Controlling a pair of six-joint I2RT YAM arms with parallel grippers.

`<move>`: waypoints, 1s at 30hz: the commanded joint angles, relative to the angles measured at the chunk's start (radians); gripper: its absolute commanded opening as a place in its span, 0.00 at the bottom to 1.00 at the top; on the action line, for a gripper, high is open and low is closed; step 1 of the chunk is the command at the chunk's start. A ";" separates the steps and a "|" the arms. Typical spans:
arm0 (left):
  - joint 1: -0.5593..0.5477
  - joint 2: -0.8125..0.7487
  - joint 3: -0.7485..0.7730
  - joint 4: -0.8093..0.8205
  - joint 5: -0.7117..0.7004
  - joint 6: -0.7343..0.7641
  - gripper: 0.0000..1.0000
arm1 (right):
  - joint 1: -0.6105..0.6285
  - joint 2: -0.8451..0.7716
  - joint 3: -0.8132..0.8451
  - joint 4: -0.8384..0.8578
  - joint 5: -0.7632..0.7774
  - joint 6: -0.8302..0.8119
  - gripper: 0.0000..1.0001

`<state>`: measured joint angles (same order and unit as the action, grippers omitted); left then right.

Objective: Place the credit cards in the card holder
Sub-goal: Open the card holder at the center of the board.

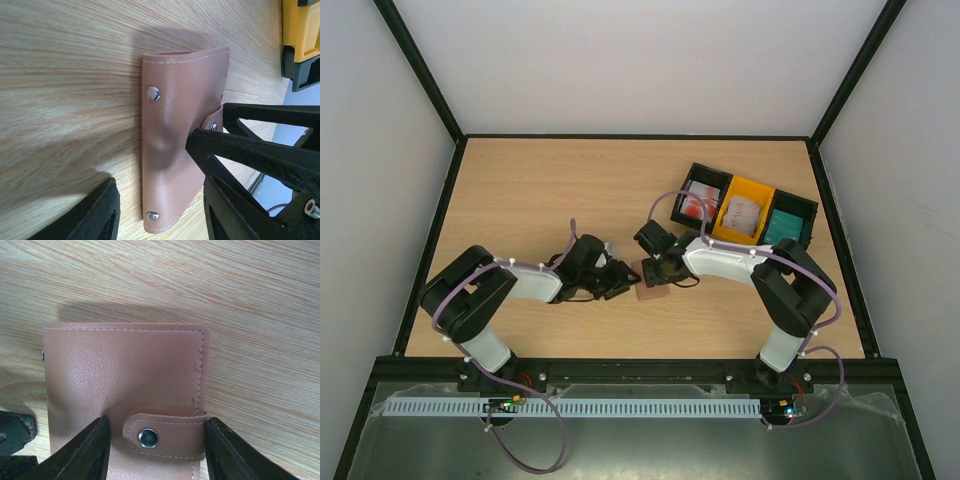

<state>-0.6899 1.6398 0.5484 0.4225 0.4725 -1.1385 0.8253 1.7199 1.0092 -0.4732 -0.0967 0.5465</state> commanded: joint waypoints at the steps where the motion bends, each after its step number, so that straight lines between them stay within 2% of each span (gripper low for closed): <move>1: -0.003 0.034 -0.007 0.030 0.012 0.002 0.47 | 0.010 0.041 0.041 -0.053 0.062 0.014 0.48; 6: -0.003 0.079 0.005 0.023 0.025 0.015 0.43 | 0.017 0.056 0.048 -0.062 0.093 0.021 0.43; 15: -0.006 0.123 0.014 0.041 0.030 0.025 0.41 | 0.018 0.038 0.014 0.015 -0.065 0.037 0.40; 19: -0.005 0.134 0.020 0.022 0.011 0.035 0.30 | 0.017 0.031 0.013 0.026 -0.082 0.045 0.39; 26: -0.003 0.130 0.019 -0.049 -0.016 0.074 0.05 | 0.020 0.033 0.041 -0.069 0.085 0.049 0.42; 30: 0.000 0.129 0.013 -0.070 -0.037 0.071 0.02 | 0.030 0.032 0.057 -0.128 0.185 0.057 0.43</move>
<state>-0.6888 1.7321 0.5713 0.4709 0.4984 -1.0828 0.8452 1.7504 1.0431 -0.4934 -0.0410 0.5907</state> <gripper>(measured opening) 0.047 0.431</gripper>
